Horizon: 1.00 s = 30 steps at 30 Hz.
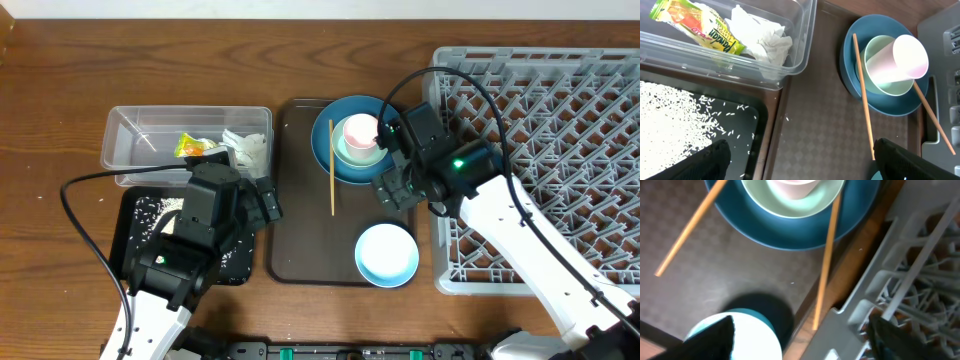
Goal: Sort waste into correct bins and load items into the dishwasher rack
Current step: 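Grasp the chopstick on the teal plate with the right gripper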
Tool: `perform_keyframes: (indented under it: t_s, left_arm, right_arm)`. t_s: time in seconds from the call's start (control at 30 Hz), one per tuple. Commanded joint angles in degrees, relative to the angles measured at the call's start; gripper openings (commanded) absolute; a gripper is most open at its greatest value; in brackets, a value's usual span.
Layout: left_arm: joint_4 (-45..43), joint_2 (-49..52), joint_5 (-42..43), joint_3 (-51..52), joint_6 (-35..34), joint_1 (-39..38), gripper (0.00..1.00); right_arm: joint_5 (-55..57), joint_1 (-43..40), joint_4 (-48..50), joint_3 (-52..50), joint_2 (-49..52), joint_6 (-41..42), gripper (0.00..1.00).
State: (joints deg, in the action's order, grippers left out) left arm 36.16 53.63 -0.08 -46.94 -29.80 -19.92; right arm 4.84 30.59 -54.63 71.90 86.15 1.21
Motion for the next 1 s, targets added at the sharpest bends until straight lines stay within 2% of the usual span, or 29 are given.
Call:
perform_keyframes:
  t_s: [0.0, 0.43, 0.87, 0.97]
  left_arm:
    - [0.2, 0.2, -1.0, -0.2, -0.1, 0.3, 0.94]
    - [-0.2, 1.1, -1.0, -0.2, -0.1, 0.3, 0.94]
    - [-0.7, 2.2, -1.0, -0.2, -0.1, 0.3, 0.95]
    - [-0.7, 2.2, -1.0, -0.2, -0.1, 0.3, 0.94]
  right_arm:
    - [3.9, 0.1, 0.3, 0.2, 1.3, -0.9, 0.72]
    - [3.9, -1.5, 3.7, -0.1, 7.4, -0.9, 0.41]
    - [3.5, -3.6, 5.9, -0.1, 17.0, 0.0, 0.43]
    - [2.2, -3.5, 6.0, -0.1, 18.7, 0.0, 0.35]
